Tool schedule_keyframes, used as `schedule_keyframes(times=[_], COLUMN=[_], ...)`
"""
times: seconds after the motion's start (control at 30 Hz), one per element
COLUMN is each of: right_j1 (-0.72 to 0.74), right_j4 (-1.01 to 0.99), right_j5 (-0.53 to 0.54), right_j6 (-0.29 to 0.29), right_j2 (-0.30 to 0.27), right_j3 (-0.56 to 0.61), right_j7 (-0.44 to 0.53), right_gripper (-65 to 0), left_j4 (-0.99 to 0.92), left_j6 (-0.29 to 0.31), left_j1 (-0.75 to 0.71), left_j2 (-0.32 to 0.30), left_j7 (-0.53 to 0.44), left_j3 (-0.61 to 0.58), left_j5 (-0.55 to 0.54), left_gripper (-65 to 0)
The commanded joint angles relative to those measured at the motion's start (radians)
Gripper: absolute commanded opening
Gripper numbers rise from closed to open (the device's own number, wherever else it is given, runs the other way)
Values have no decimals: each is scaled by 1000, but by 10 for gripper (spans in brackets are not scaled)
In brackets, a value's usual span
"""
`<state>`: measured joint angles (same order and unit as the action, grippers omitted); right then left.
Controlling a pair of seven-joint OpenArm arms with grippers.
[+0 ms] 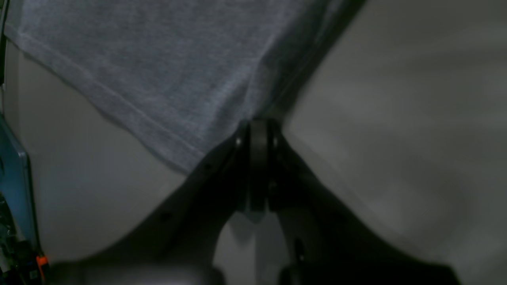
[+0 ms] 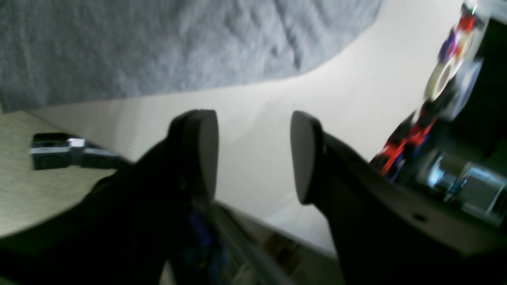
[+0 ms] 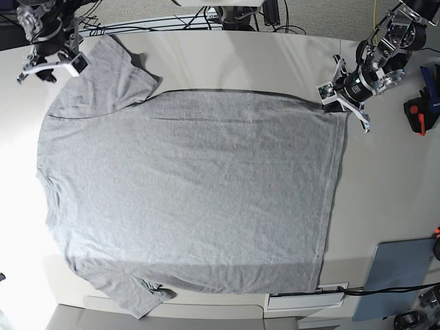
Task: Fold the T-shirt properly
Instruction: 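Close both grippers on the shirt's shoulder edges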
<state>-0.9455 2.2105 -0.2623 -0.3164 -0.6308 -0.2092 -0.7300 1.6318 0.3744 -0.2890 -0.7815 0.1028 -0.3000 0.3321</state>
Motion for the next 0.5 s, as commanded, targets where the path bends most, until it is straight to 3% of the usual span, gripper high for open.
schedule_keyframes(times=[0.0, 0.2, 0.47], right_j1=[-7, -7, 36], right_j4=[12, -23, -176], right_j5=[-8, -152, -158], right_j6=[-8, -159, -234], right_j2=[-28, -106, -129], right_j3=[-7, -7, -6], right_j7=[51, 185, 262], right_gripper=[-358, -359, -359], left_j4=[-13, -13, -13], left_j6=[37, 35, 35], left_j1=[-10, -10, -10], left_j2=[-11, -11, -11], left_j7=[58, 70, 99], left_j3=[-5, -5, -5], left_j5=[17, 17, 16], left_gripper=[-650, -650, -650])
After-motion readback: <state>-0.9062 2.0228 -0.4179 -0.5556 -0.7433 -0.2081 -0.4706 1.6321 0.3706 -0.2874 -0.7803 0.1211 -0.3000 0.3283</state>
